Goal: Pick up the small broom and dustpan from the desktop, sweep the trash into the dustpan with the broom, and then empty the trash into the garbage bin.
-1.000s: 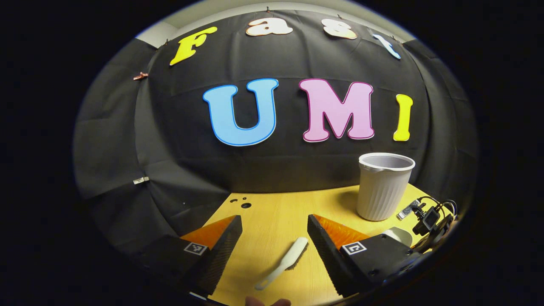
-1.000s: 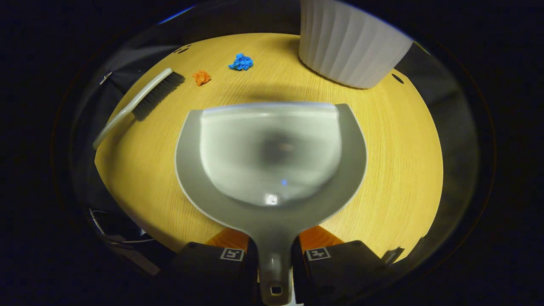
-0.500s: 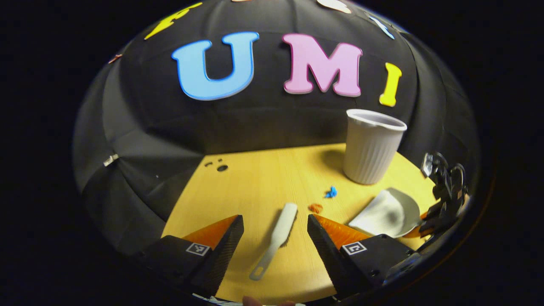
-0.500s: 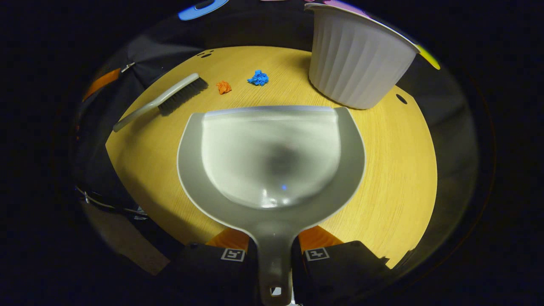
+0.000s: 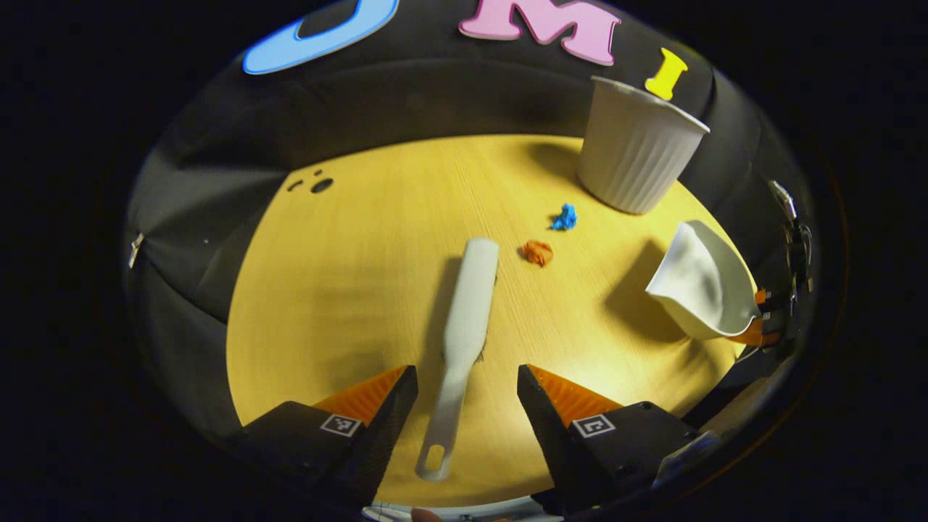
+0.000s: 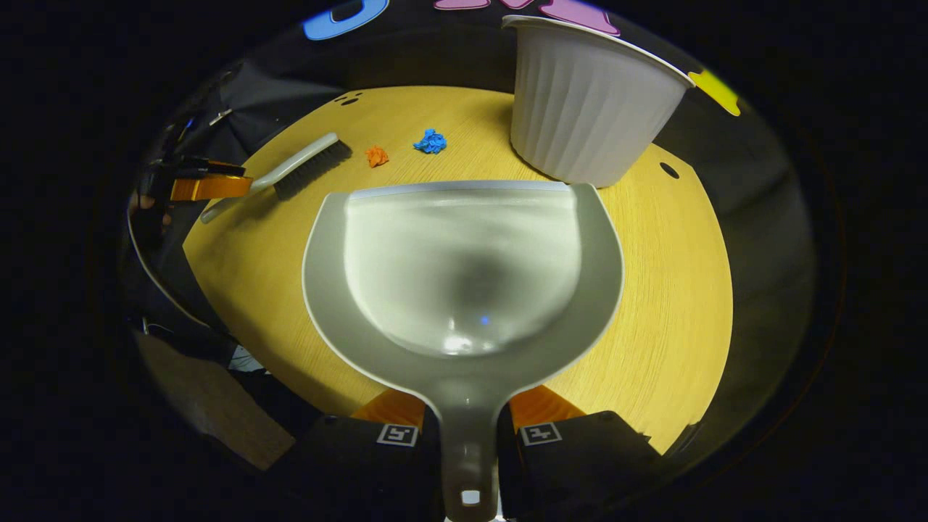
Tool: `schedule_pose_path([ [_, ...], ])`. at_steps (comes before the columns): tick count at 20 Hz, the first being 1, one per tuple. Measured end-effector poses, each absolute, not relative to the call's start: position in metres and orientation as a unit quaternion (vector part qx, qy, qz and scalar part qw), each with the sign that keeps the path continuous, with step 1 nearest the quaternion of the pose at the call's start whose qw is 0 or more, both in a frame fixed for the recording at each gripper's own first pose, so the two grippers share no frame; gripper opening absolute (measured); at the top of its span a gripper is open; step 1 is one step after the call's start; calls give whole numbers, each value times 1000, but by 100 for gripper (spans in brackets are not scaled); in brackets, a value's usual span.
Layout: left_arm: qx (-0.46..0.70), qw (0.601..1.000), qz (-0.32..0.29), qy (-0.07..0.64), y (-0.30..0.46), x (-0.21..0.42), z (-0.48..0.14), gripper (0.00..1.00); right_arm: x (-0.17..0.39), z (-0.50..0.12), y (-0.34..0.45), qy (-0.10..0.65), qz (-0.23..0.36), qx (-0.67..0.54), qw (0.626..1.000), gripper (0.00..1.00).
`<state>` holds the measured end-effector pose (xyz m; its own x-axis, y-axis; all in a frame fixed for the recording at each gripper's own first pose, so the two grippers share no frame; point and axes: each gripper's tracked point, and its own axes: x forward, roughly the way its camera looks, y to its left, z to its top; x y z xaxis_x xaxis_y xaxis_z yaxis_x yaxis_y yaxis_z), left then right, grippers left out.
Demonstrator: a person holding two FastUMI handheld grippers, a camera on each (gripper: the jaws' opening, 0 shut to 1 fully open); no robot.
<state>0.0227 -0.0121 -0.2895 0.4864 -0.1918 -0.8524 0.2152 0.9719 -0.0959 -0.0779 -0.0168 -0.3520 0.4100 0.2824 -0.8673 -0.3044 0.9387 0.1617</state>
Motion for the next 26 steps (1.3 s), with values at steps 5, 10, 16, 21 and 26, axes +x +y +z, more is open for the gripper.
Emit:
schedule_pose_path([
  [5, 39, 824, -132, 550, -15, 27, -332, 84, -77, -345, -16, 511, 182, -9, 840, 36],
  [10, 58, 799, -129, 584, -13, 30, -355, 75, -77, -345, -12, 513, 184, -7, 838, 36],
  [16, 73, 800, -133, 580, -14, 42, -353, 37, -76, -348, -9, 521, 192, -9, 832, 36],
  [21, 112, 813, -120, 559, -13, 60, -348, 27, -73, -354, -16, 553, 202, -50, 807, 36],
  [26, 121, 827, -123, 535, -33, 99, -333, 25, -59, -353, -16, 574, 235, -82, 780, 36],
])
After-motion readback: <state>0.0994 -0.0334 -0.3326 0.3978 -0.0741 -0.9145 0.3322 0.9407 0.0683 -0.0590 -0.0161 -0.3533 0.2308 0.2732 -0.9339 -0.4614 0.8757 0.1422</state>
